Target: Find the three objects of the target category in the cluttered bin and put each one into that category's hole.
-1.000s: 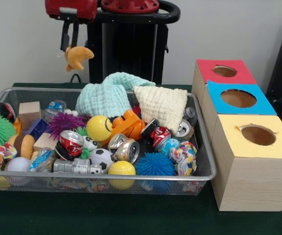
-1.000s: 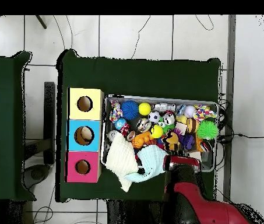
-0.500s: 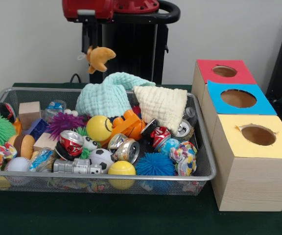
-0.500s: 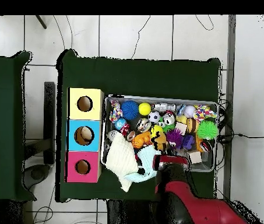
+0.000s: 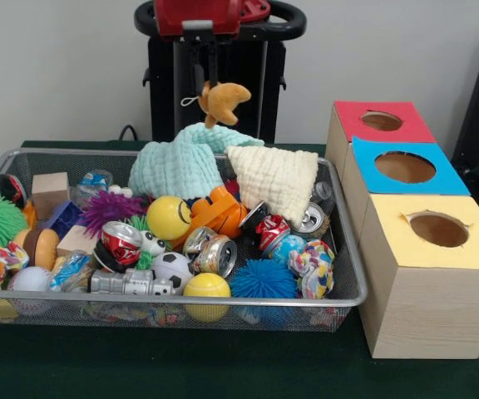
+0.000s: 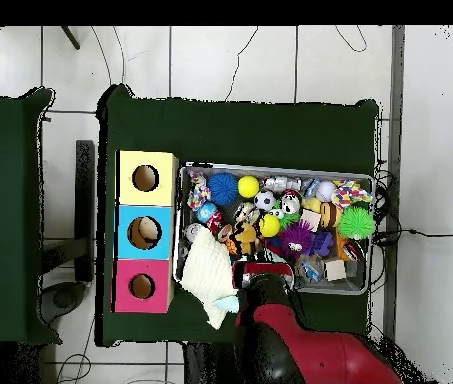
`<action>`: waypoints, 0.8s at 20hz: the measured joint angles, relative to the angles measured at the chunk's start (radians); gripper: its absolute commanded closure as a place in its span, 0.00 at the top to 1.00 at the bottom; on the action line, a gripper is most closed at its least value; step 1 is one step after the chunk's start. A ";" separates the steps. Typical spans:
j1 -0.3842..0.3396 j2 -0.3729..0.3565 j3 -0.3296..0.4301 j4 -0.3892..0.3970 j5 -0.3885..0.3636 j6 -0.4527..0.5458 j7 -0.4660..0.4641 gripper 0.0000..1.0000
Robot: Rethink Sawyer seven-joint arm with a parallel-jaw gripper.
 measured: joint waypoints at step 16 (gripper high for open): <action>0.101 -0.025 -0.026 0.000 0.110 0.000 0.000 0.00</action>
